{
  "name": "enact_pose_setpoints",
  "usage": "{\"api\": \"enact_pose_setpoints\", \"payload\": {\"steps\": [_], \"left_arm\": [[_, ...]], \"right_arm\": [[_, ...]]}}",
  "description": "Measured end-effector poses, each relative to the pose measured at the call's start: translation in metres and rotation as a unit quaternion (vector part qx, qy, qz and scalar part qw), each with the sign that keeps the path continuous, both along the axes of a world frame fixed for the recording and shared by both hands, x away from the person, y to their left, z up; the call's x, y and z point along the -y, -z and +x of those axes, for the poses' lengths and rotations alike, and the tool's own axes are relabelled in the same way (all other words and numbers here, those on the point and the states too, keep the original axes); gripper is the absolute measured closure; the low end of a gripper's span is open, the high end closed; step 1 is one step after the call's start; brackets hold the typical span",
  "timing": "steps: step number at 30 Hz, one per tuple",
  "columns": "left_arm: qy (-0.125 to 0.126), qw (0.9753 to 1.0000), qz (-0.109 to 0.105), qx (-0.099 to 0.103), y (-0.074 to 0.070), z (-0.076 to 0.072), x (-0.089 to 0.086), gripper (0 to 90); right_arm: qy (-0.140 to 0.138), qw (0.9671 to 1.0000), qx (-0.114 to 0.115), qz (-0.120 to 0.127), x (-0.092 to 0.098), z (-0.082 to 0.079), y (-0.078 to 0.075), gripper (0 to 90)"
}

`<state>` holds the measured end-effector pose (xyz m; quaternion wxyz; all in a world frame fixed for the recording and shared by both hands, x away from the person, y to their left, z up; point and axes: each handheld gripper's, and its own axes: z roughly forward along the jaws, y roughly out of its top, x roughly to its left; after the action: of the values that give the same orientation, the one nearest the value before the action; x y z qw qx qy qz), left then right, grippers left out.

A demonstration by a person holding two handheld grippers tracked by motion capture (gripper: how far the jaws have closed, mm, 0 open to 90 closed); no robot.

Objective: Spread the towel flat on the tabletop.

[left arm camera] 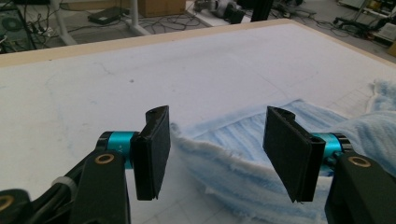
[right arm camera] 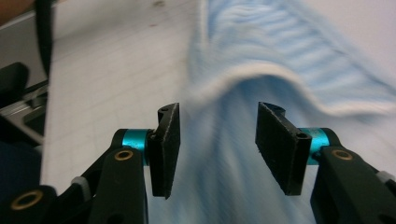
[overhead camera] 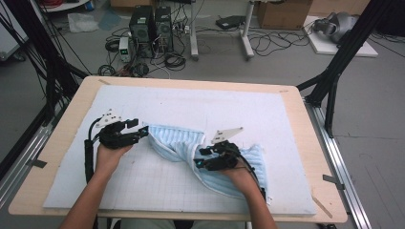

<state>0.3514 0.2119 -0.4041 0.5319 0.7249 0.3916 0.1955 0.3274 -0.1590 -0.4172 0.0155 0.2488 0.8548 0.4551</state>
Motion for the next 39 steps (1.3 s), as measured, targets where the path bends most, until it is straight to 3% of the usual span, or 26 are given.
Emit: {"api": "enact_pose_setpoints", "payload": {"steps": [3, 5, 7, 12, 14, 17, 18, 23, 28, 31, 32, 34, 35, 36, 39], "left_arm": [[0.012, 0.9999, 0.000, 0.001, -0.002, 0.001, 0.011, 41.6], [0.020, 0.9998, -0.001, -0.002, -0.003, 0.003, 0.020, 41.6], [0.031, 0.9995, 0.000, -0.003, -0.004, 0.005, 0.031, 41.4], [0.059, 0.9982, -0.004, -0.013, -0.006, 0.010, 0.063, 37.5], [0.069, 0.9975, -0.005, -0.015, -0.005, 0.011, 0.077, 34.9], [0.091, 0.9953, 0.007, -0.034, -0.002, 0.013, 0.099, 30.7], [0.097, 0.9944, 0.010, -0.041, 0.000, 0.013, 0.107, 29.7], [0.131, 0.9890, 0.035, -0.059, 0.006, 0.012, 0.138, 27.6], [0.132, 0.9845, 0.091, -0.071, 0.014, 0.013, 0.156, 27.5], [0.132, 0.9808, 0.119, -0.080, 0.018, 0.014, 0.160, 36.1], [0.141, 0.9781, 0.127, -0.086, 0.020, 0.014, 0.160, 41.8], [0.159, 0.9727, 0.137, -0.100, 0.024, 0.015, 0.159, 59.4], [0.165, 0.9712, 0.139, -0.100, 0.025, 0.015, 0.158, 68.4], [0.169, 0.9711, 0.142, -0.090, 0.025, 0.013, 0.156, 76.9], [0.170, 0.9734, 0.130, -0.081, 0.021, 0.011, 0.150, 81.7]], "right_arm": [[0.047, 0.9988, 0.014, -0.008, 0.028, -0.002, -0.002, 48.0], [0.082, 0.9962, 0.022, -0.020, 0.045, -0.002, -0.004, 47.6], [0.109, 0.9936, 0.027, -0.015, 0.061, -0.003, -0.005, 47.8], [0.173, 0.9841, 0.032, -0.022, 0.089, -0.001, -0.003, 45.5], [0.199, 0.9789, 0.033, -0.034, 0.097, 0.000, -0.002, 44.9], [0.227, 0.9724, 0.033, -0.042, 0.106, 0.002, 0.000, 42.6], [0.234, 0.9707, 0.034, -0.045, 0.108, 0.002, 0.001, 42.2], [0.241, 0.9687, 0.034, -0.049, 0.112, 0.003, 0.003, 41.5], [0.243, 0.9681, 0.035, -0.050, 0.110, 0.005, 0.004, 41.6], [0.241, 0.9684, 0.036, -0.053, 0.109, 0.004, 0.004, 41.7], [0.240, 0.9686, 0.037, -0.054, 0.109, 0.004, 0.004, 41.7], [0.240, 0.9686, 0.038, -0.054, 0.109, 0.004, 0.004, 41.7], [0.239, 0.9686, 0.039, -0.054, 0.109, 0.004, 0.004, 41.7], [0.240, 0.9686, 0.038, -0.053, 0.108, 0.004, 0.004, 41.8], [0.240, 0.9685, 0.038, -0.054, 0.108, 0.004, 0.003, 41.9]]}}
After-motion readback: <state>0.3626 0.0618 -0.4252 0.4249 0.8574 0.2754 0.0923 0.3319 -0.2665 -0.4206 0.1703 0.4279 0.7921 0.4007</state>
